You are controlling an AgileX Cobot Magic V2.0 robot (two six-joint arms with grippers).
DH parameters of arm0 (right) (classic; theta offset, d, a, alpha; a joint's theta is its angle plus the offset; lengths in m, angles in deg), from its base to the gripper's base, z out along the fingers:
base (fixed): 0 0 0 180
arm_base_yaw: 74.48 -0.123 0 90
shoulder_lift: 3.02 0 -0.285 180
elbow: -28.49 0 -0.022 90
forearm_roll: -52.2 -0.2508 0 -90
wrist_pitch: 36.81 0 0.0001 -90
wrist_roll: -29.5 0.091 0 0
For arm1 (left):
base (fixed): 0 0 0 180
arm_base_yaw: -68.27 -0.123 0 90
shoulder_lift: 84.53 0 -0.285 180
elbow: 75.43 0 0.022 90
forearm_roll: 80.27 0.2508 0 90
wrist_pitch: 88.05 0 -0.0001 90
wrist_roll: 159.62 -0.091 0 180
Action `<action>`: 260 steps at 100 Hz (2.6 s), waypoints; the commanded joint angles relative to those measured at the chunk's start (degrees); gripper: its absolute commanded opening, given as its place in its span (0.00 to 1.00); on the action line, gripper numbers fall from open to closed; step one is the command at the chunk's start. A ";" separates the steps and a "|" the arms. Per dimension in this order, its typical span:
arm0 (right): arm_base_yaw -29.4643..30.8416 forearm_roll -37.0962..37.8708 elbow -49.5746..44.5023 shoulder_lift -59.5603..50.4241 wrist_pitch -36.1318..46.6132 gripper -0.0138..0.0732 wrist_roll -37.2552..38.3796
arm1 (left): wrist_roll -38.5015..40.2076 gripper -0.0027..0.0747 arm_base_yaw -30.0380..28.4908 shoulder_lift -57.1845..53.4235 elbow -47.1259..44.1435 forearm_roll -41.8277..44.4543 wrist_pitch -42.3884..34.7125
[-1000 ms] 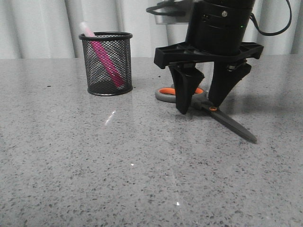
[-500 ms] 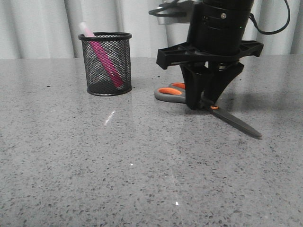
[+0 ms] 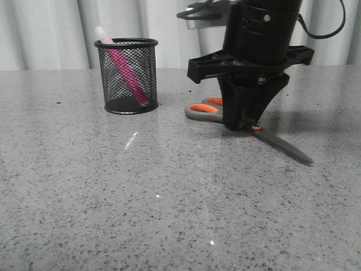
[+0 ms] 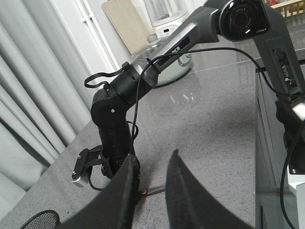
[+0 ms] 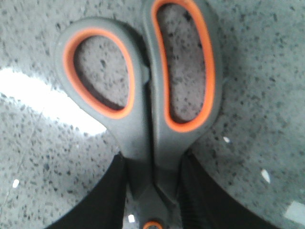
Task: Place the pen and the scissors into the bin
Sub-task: 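Lower the right gripper and grasp the scissors by the blades, then lift the scissors with the right gripper and lower them blade-first into the cup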
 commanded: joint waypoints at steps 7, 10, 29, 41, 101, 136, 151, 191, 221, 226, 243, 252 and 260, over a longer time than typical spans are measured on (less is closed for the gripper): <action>0.13 1.21 1.65 -9.49 5.04 0.08 0.57 | 0.48 0.20 0.59 0.60 1.12 -2.98 -2.90; 0.13 1.21 1.65 -11.15 6.00 0.08 0.57 | 0.48 0.20 0.59 0.60 1.12 -2.98 -2.90; 0.13 0.80 1.65 -18.61 15.18 0.08 0.57 | 0.48 0.20 0.59 0.60 1.12 -2.98 -3.41; -0.25 -2.50 1.54 -21.07 25.15 0.08 0.57 | 0.48 0.20 0.59 0.60 1.12 -2.77 -3.76; -6.39 -0.35 -16.38 -14.52 95.07 0.08 0.57 | 0.48 0.20 0.59 0.60 1.12 -0.77 -4.03; -6.85 2.84 -13.81 -6.75 103.02 0.08 0.57 | 0.48 0.20 0.59 0.60 1.12 -0.62 -4.03; -6.85 2.84 -13.71 -3.94 103.52 0.08 0.57 | 0.48 0.20 0.59 0.60 1.12 -0.62 -4.03; -6.85 2.84 -13.71 2.55 102.75 0.08 0.57 | 0.48 0.20 0.59 0.60 1.12 -0.62 -3.93; -6.85 2.84 -13.71 3.11 98.32 0.08 0.57 | 0.48 0.20 0.59 0.60 1.12 -0.62 -3.52; -6.85 2.84 -13.71 3.11 97.90 0.08 0.57 | 0.48 0.20 0.59 0.60 1.12 -0.62 -3.41; -6.85 2.84 -13.71 3.11 97.89 0.08 0.57 | 0.48 0.20 0.59 0.60 1.12 -0.62 -2.81; -6.85 2.84 -13.71 3.11 97.89 0.08 0.57 | 0.48 0.20 0.59 0.60 1.12 -0.62 -2.51; -6.85 2.84 -13.71 3.11 97.89 0.12 0.57 | 0.48 0.20 0.59 0.60 1.12 -0.62 -2.51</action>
